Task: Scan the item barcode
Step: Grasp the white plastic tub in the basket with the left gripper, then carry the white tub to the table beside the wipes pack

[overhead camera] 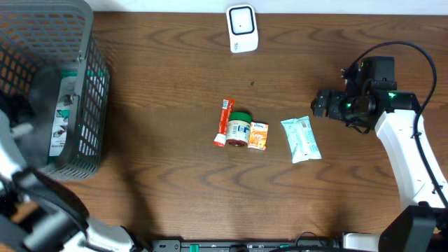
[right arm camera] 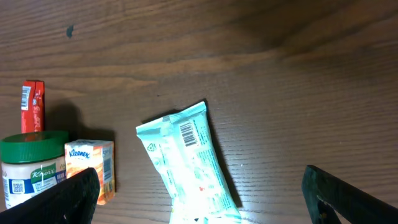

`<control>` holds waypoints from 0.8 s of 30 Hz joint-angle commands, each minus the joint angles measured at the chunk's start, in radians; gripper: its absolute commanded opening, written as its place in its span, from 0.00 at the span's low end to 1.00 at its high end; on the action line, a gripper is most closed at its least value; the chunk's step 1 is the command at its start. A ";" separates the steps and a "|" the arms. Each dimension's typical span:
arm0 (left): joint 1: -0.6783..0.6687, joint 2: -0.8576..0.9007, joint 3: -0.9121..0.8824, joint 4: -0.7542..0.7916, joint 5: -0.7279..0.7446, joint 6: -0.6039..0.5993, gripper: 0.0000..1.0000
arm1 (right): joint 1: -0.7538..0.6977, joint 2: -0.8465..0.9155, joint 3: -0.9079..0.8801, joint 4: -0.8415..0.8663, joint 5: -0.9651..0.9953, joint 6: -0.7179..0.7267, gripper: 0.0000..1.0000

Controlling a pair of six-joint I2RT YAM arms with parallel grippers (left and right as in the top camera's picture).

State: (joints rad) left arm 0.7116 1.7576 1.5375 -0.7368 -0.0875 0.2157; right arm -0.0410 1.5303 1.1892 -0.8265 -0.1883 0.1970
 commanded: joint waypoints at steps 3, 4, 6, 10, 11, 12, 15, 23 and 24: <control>-0.038 -0.214 0.038 0.069 -0.001 -0.102 0.69 | 0.003 -0.004 0.007 -0.002 -0.001 -0.011 0.99; -0.057 -0.250 0.038 0.084 -0.001 -0.116 0.69 | 0.003 -0.005 0.007 -0.004 0.000 -0.011 0.99; -0.104 -0.312 0.038 0.100 -0.001 -0.126 0.69 | 0.003 -0.004 0.007 -0.004 0.000 -0.011 0.99; -0.250 -0.415 0.038 0.102 -0.002 -0.125 0.69 | 0.003 -0.004 0.007 -0.004 0.000 -0.011 0.99; -0.292 -0.435 0.038 0.094 -0.002 -0.130 0.69 | 0.003 -0.004 0.007 -0.004 0.000 -0.011 0.99; -0.344 -0.456 0.038 0.082 -0.002 -0.149 0.69 | 0.003 -0.004 0.007 -0.004 0.000 -0.011 0.99; -0.505 -0.497 0.038 0.020 -0.002 -0.238 0.68 | 0.003 -0.004 0.007 -0.004 0.000 -0.011 0.99; -0.977 -0.451 0.037 -0.130 -0.002 -0.443 0.67 | -0.036 -0.005 0.050 -0.077 -0.104 -0.011 0.99; -1.035 -0.431 0.036 -0.136 -0.002 -0.456 0.67 | -0.053 -0.005 0.074 -0.099 -0.122 -0.011 0.99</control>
State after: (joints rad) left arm -0.1864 1.2835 1.5536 -0.8574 -0.0834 -0.1284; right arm -0.0547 1.5307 1.1980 -0.9020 -0.2382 0.1967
